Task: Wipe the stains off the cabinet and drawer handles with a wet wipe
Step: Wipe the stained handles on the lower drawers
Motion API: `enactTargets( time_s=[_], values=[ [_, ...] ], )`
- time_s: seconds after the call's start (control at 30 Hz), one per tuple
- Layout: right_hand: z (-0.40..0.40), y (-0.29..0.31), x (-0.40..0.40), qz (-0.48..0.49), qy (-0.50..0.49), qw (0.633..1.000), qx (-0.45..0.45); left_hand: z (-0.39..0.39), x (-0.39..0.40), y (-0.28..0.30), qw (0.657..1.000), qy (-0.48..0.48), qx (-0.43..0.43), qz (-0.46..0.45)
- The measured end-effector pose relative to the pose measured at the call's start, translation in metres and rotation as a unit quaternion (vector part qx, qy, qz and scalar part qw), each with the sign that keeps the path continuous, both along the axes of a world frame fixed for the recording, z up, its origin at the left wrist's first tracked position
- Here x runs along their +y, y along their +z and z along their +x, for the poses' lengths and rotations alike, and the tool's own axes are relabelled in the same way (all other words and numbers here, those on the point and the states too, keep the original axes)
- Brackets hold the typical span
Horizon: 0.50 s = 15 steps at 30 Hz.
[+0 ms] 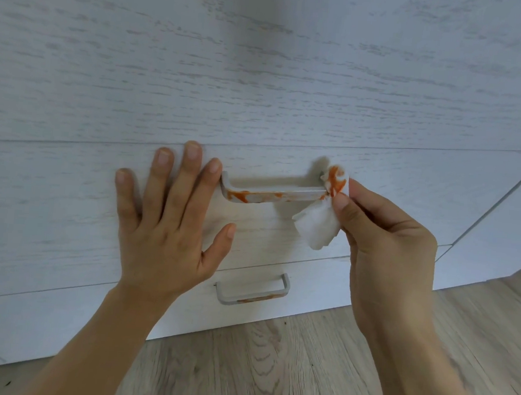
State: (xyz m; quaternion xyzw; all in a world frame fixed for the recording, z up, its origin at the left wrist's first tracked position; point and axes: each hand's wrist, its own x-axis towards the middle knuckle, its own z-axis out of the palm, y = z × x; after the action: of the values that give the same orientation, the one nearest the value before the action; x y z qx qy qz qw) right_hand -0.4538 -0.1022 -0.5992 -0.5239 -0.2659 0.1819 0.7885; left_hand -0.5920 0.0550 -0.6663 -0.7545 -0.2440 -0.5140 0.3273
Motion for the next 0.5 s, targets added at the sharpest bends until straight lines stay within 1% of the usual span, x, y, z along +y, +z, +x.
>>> enactTargets(
  time_s=[0.13, 0.2, 0.33, 0.4, 0.5],
  values=[
    [-0.0005, 0.0009, 0.0020, 0.015, -0.002, 1.000, -0.005, 0.0004, 0.0004, -0.0007, 1.000, 0.005, -0.005, 0.006],
    [-0.0009, 0.0011, 0.0011, 0.000, -0.004, 1.000, -0.012, 0.0006, 0.0006, -0.0009, 1.000, 0.004, -0.006, 0.006],
    [-0.0069, 0.0009, -0.0008, -0.020, -0.036, 0.998, -0.054, 0.0013, 0.0013, -0.0011, 1.000, 0.004, -0.008, 0.009],
    [-0.0086, 0.0010, 0.0008, -0.007, -0.049, 0.998, -0.049, 0.0011, 0.0018, -0.0012, 1.000, 0.008, -0.009, 0.011],
    [-0.0059, -0.0004, 0.0003, 0.019, -0.089, 0.996, -0.013, 0.0005, 0.0017, -0.0008, 1.000, 0.004, -0.006, 0.010]
  ],
)
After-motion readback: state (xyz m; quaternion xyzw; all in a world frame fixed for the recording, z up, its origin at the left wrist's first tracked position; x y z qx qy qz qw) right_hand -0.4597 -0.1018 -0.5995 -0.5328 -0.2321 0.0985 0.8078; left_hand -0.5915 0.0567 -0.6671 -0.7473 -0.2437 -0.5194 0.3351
